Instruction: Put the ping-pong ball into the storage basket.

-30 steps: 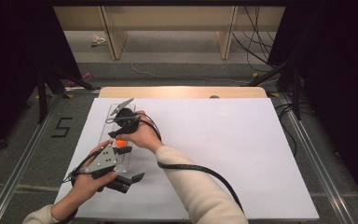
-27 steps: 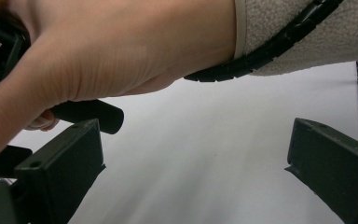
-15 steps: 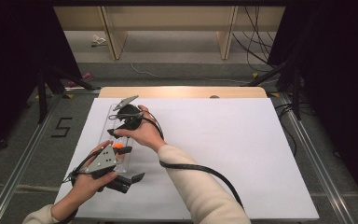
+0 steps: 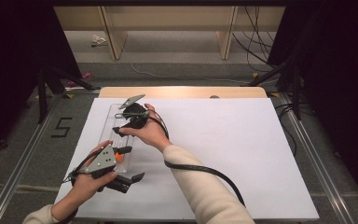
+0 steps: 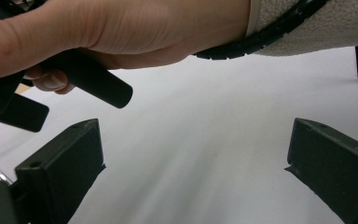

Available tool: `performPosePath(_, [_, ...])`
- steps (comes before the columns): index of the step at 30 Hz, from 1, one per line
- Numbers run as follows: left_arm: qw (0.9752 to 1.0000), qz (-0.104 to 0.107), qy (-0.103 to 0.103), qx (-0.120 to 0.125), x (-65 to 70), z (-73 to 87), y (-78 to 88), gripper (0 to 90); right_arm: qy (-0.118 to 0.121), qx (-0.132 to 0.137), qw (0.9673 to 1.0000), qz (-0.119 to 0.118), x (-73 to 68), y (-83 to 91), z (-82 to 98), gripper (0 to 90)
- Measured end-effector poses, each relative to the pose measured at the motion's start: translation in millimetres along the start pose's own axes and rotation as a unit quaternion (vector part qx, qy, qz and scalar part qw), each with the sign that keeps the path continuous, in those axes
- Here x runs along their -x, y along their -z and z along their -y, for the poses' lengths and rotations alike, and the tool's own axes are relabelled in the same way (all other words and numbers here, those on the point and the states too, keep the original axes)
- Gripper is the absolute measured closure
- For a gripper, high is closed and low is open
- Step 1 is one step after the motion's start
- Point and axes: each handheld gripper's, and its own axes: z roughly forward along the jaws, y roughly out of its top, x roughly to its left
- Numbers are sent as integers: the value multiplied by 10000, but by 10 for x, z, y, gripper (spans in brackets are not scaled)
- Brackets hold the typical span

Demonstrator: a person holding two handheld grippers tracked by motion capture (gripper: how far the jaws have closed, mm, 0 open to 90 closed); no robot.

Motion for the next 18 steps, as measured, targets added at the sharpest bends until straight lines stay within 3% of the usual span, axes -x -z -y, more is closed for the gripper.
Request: performPosePath(18, [10000,-5,-2,-6,-1,1,1,30,-94,81,9998,136,81,199,101,162])
